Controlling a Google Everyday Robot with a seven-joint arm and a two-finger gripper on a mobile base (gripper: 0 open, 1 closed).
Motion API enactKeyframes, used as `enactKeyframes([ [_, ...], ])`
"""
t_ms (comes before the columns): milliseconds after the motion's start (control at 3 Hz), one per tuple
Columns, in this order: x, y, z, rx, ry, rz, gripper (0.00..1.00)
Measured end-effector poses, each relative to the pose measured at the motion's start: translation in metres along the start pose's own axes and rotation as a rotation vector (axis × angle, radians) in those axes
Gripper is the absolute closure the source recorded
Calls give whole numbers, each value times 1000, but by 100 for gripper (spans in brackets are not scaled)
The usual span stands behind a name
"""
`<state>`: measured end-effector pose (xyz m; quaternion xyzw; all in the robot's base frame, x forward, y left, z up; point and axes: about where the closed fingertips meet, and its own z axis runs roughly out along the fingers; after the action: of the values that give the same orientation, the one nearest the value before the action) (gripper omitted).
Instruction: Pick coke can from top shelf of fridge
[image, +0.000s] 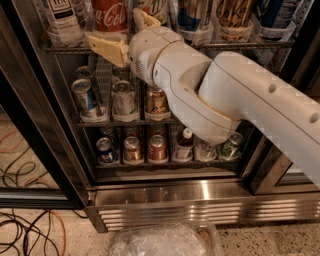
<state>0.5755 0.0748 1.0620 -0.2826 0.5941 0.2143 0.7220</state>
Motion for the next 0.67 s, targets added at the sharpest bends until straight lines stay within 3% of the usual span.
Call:
enactKeyframes([
  [667, -3, -2, 14, -30, -3, -27, 27],
])
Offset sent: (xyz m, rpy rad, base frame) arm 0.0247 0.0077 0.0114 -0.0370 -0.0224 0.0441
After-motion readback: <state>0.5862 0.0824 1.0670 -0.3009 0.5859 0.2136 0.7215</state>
